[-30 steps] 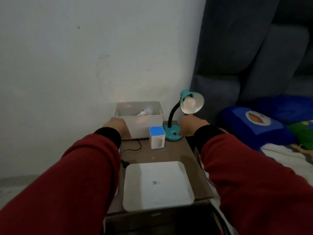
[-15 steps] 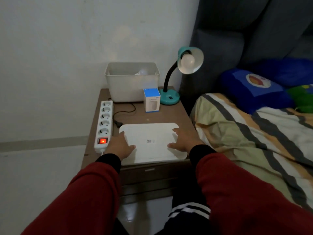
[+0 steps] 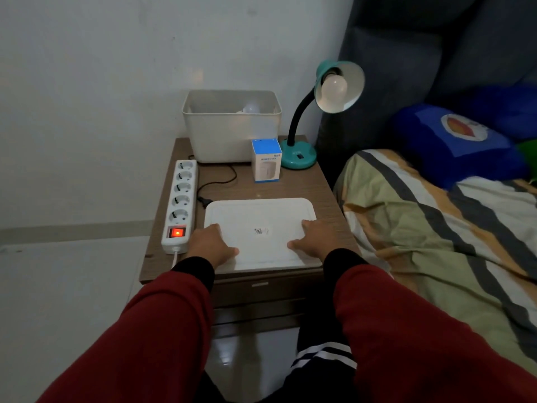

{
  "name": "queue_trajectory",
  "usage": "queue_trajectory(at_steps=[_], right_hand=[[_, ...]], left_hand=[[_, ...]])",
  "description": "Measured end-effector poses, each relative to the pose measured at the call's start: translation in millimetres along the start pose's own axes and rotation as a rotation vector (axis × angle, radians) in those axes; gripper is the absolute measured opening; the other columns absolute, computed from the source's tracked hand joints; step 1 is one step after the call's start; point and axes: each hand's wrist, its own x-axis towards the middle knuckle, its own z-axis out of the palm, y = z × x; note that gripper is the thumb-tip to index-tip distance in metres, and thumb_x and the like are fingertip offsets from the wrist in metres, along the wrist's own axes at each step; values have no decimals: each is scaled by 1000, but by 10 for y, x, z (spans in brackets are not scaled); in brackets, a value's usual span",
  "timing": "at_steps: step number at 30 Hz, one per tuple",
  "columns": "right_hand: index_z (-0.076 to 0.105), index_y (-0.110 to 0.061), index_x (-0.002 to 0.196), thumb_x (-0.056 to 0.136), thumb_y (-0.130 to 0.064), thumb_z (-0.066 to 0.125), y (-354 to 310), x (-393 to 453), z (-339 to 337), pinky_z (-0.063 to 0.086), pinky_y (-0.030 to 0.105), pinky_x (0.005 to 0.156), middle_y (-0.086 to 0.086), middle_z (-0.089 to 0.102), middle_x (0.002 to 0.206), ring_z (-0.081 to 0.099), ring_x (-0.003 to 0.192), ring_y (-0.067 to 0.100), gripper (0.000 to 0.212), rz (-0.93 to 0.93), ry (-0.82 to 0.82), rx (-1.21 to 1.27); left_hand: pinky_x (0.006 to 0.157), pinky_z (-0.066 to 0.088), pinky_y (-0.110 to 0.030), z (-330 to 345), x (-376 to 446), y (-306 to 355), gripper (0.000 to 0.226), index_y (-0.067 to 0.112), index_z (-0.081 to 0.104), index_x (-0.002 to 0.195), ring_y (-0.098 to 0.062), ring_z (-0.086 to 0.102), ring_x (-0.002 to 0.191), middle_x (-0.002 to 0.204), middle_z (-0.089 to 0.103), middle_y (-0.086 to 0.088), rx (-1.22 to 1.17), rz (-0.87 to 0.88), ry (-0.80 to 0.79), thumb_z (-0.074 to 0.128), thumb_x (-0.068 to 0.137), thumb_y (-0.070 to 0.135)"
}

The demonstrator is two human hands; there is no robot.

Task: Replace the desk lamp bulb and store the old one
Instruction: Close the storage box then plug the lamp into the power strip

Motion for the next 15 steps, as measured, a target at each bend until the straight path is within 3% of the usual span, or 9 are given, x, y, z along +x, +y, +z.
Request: queue_trajectory(at_steps=[7, 12, 15], right_hand=[[38, -7, 138, 84, -47, 59, -153, 20, -442, 36, 37, 102, 19, 45, 134, 34, 129, 34, 71, -17, 141, 60], [44, -11, 129, 78, -59, 57, -409, 323, -981, 37, 37, 96, 23, 46, 125, 41, 115, 36, 71, -78, 272, 38], [40, -12, 136, 79, -58, 58, -594, 544, -1316, 36, 37, 100, 22, 39, 131, 40, 119, 38, 75, -108, 308, 102]], left_hand=[[101, 37, -35, -457, 7, 118, 64, 4, 47, 130, -31, 49, 122, 132, 54, -16, -96, 65, 170, 68, 80, 39], [108, 25, -33, -1058, 265, 124, 75, 8, 38, 141, -30, 38, 133, 142, 45, -18, -150, 109, 294, 67, 81, 42], [108, 27, -32, -1441, 512, 154, 78, 9, 34, 144, -32, 41, 131, 140, 45, -20, -157, 140, 369, 66, 82, 43]])
